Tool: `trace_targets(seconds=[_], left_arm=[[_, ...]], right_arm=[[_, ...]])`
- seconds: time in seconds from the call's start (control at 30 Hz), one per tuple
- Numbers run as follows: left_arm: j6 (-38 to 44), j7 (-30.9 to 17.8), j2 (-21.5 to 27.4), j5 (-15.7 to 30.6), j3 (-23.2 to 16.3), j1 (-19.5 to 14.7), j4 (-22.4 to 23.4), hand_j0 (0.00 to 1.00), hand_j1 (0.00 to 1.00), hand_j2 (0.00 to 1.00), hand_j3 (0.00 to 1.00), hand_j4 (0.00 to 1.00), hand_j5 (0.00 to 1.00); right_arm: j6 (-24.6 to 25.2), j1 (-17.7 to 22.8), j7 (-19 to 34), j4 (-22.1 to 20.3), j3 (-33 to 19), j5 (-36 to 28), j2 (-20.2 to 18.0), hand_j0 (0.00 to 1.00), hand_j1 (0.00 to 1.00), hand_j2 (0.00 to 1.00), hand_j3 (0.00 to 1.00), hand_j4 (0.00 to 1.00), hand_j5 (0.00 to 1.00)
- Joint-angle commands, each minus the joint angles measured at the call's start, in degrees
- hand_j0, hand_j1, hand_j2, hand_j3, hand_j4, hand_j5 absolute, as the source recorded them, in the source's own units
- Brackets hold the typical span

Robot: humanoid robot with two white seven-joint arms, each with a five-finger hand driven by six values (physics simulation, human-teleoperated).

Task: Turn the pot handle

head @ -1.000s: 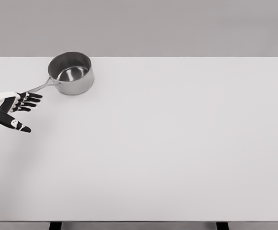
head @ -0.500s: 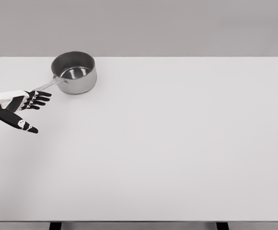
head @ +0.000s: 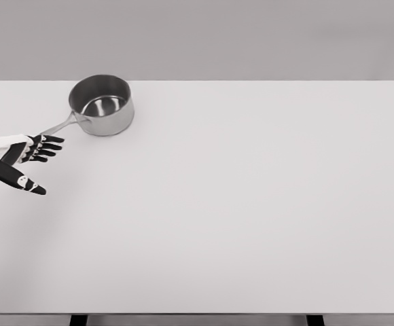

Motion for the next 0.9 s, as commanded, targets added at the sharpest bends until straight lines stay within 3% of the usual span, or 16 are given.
trace_targets(seconds=[0.0,0.3,0.37,0.43,0.53,0.73,0.87], left_arm=[[-0.25,0.01,0.29,0.18,0.03,0.00,0.22,1.00,1.00,1.00,1.00,1.00,1.00],[-0.34,0.01,0.82,0.27,-0.06,0.44,0.75,1.00,1.00,1.00,1.00,1.00,1.00],[-0.34,0.01,0.82,0.62,-0.15,0.35,-0.30,1.00,1.00,1.00,1.00,1.00,1.00],[-0.16,0.01,1.61,0.71,-0.23,1.49,-5.22,1.00,1.00,1.00,1.00,1.00,1.00],[0.10,0.01,3.46,2.55,-0.15,2.29,-8.65,1.00,1.00,1.00,1.00,1.00,1.00],[2.82,0.01,8.21,6.86,-0.23,2.29,-10.67,1.00,1.00,1.00,1.00,1.00,1.00],[8.18,0.01,7.50,6.60,-0.23,-0.17,-12.17,1.00,1.00,1.00,1.00,1.00,1.00]], right_arm=[[-0.01,0.00,0.01,0.00,0.03,0.00,0.00,1.00,1.00,1.00,1.00,1.00,1.00],[-0.01,0.00,0.01,0.00,0.03,0.00,0.00,1.00,1.00,1.00,1.00,1.00,1.00],[-0.01,0.00,0.01,0.00,0.03,0.00,0.00,1.00,1.00,1.00,1.00,1.00,1.00],[0.07,0.00,0.01,0.00,-0.06,0.00,0.00,1.00,1.00,1.00,1.00,1.00,1.00],[0.07,0.00,0.01,0.00,-0.06,0.00,0.00,1.00,1.00,1.00,1.00,1.00,1.00],[-0.01,0.00,0.01,0.00,0.03,0.00,0.00,1.00,1.00,1.00,1.00,1.00,1.00],[-0.01,0.00,0.01,0.00,0.03,0.00,0.00,1.00,1.00,1.00,1.00,1.00,1.00]])
